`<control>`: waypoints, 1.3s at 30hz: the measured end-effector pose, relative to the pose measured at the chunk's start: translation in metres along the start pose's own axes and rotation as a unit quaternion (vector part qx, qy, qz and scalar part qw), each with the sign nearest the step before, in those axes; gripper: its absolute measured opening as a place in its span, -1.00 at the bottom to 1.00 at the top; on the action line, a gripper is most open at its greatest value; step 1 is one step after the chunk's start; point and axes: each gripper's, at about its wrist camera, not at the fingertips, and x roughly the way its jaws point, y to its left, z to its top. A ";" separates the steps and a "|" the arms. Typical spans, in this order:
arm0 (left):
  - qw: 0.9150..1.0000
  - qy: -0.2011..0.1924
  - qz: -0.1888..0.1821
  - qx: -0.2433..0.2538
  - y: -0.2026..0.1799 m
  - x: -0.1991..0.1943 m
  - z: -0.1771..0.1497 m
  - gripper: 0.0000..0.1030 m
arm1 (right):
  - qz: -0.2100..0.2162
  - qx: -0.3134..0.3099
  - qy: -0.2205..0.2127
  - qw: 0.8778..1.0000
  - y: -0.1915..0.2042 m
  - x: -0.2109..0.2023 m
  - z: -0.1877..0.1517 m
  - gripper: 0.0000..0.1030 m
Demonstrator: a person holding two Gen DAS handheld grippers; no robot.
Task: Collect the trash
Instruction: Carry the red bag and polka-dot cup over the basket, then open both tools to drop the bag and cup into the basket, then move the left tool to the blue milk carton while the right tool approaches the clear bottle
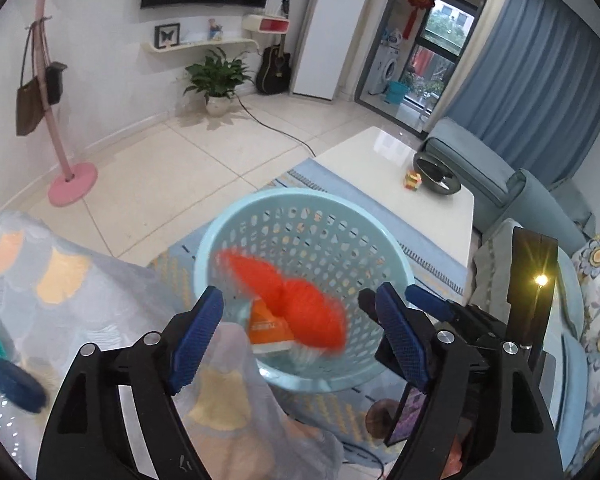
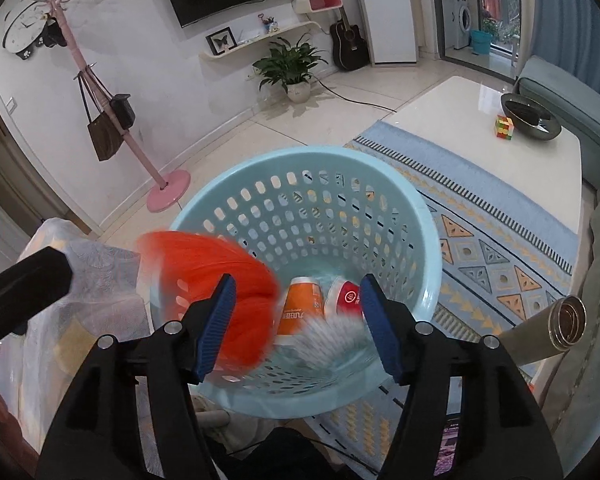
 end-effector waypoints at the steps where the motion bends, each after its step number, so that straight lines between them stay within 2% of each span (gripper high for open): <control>1: 1.000 -0.003 0.000 -0.001 0.000 -0.004 0.000 0.50 | 0.004 0.002 -0.001 1.000 -0.001 -0.003 0.000 0.17; 7: 0.999 -0.034 0.000 -0.019 0.003 -0.045 -0.004 0.50 | 0.023 -0.004 -0.019 1.000 0.005 -0.035 -0.001 0.17; 11: 0.998 -0.059 0.008 -0.027 0.002 -0.082 -0.011 0.50 | 0.047 -0.025 -0.043 0.998 0.024 -0.072 -0.003 0.17; 17: 0.992 -0.094 0.053 -0.058 0.018 -0.162 -0.052 0.50 | 0.088 -0.079 -0.086 0.989 0.069 -0.133 -0.016 0.17; 23: 0.977 -0.135 0.118 -0.114 0.058 -0.247 -0.094 0.50 | 0.138 -0.123 -0.097 0.978 0.120 -0.173 -0.039 0.18; 28: 0.956 -0.160 0.191 -0.153 0.101 -0.308 -0.126 0.50 | 0.169 -0.155 -0.079 0.970 0.167 -0.184 -0.058 0.18; 32: 0.944 -0.158 0.220 -0.187 0.136 -0.333 -0.149 0.50 | 0.186 -0.178 -0.063 0.964 0.205 -0.186 -0.073 0.18; 34: 0.940 -0.141 0.232 -0.205 0.158 -0.336 -0.164 0.50 | 0.188 -0.190 -0.053 0.962 0.226 -0.181 -0.080 0.18; 37: 0.939 -0.107 0.238 -0.225 0.185 -0.330 -0.183 0.50 | 0.185 -0.190 -0.038 0.963 0.248 -0.169 -0.088 0.18; 39: 0.940 -0.083 0.235 -0.232 0.198 -0.319 -0.192 0.48 | 0.166 -0.187 -0.023 0.968 0.263 -0.152 -0.092 0.18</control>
